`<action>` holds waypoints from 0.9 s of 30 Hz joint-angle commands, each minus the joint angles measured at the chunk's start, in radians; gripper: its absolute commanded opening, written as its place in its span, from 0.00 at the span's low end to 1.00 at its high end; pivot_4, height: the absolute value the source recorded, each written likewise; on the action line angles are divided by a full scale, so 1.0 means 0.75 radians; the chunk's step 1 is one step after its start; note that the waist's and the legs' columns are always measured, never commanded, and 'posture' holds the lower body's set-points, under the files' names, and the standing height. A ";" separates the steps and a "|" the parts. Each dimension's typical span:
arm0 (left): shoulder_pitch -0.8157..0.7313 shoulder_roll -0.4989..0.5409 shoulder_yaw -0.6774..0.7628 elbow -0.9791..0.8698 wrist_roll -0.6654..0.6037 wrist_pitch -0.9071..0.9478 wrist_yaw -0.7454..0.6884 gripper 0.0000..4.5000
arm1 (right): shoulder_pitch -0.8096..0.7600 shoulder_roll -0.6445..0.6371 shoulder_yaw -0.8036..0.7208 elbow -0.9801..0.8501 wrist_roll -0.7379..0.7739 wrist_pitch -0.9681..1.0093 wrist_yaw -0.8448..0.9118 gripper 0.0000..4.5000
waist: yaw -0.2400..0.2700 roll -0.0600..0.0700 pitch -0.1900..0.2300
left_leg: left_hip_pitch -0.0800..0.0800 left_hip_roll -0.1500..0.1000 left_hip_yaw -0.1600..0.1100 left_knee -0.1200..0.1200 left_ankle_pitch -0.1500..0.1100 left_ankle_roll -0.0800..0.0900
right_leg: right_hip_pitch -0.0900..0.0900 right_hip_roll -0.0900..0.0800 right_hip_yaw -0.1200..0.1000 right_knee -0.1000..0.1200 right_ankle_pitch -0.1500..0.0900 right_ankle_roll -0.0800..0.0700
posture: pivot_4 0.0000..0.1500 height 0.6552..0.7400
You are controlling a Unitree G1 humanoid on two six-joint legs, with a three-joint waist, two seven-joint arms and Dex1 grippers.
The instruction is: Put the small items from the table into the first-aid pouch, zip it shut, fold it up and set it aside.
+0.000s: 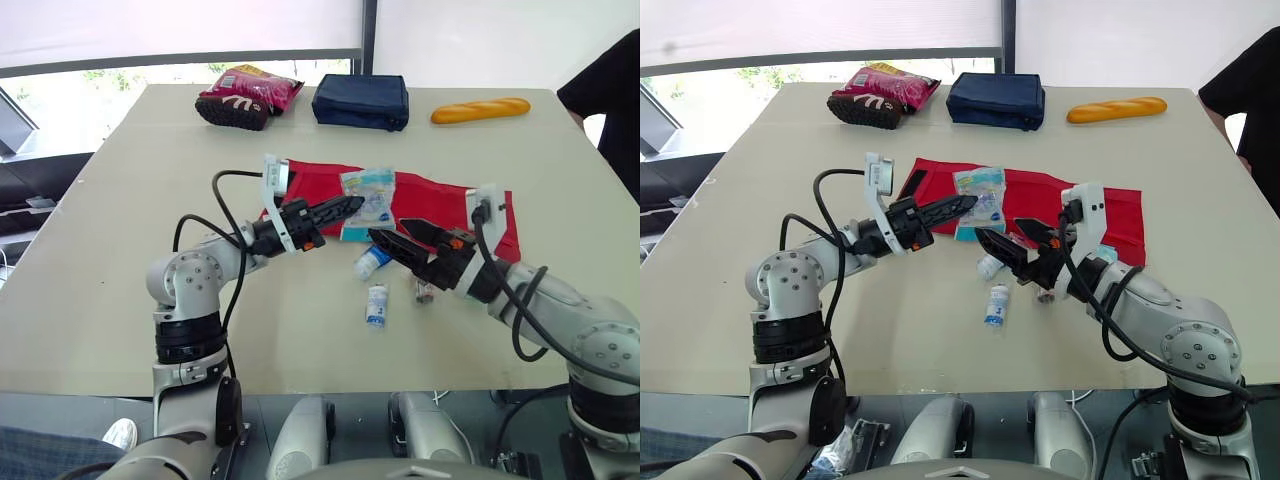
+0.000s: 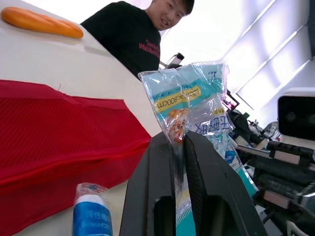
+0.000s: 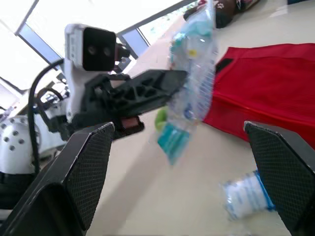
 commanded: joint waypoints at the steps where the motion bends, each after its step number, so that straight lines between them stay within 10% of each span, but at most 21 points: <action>1: -0.015 0.007 0.004 -0.064 -0.057 -0.012 0.018 0.01 | -0.041 0.010 0.006 0.004 0.078 -0.048 -0.077 1.00 | 0.000 0.000 0.000 | 0.000 0.000 0.000 0.000 0.000 0.000 | 0.000 0.000 0.000 0.000 0.000 0.000 | 1.00 0.65; 6: -0.009 0.001 -0.027 -0.066 -0.084 -0.025 0.018 0.00 | -0.095 0.029 0.026 0.043 0.099 -0.087 -0.127 0.77 | -0.001 0.000 0.000 | 0.000 -0.002 0.000 0.000 0.000 0.000 | 0.000 0.000 0.000 -0.001 0.000 0.000 | 1.00 0.65; 13: -0.003 0.021 -0.056 -0.059 -0.104 -0.041 0.014 0.00 | -0.114 0.016 0.035 0.058 0.090 -0.111 -0.138 0.01 | -0.001 0.000 0.000 | -0.001 -0.002 0.000 0.000 0.000 0.000 | 0.000 0.000 0.000 -0.001 0.000 0.000 | 1.00 0.65; 18: -0.009 0.067 -0.063 -0.026 -0.063 -0.091 -0.002 0.00 | -0.092 -0.015 0.012 0.056 0.100 -0.117 -0.129 0.01 | -0.001 0.000 0.000 | -0.001 -0.002 0.000 0.000 0.000 0.000 | 0.000 0.000 0.000 -0.001 0.000 0.000 | 1.00 0.65; 27: -0.086 0.358 -0.203 0.256 0.390 -0.570 -0.153 0.86 | 0.010 -0.159 -0.053 0.048 0.146 -0.120 -0.087 0.01 | 0.003 0.000 0.000 | -0.001 -0.002 0.001 -0.002 0.000 0.000 | -0.001 0.001 0.000 -0.002 -0.004 -0.004 | 1.00 0.65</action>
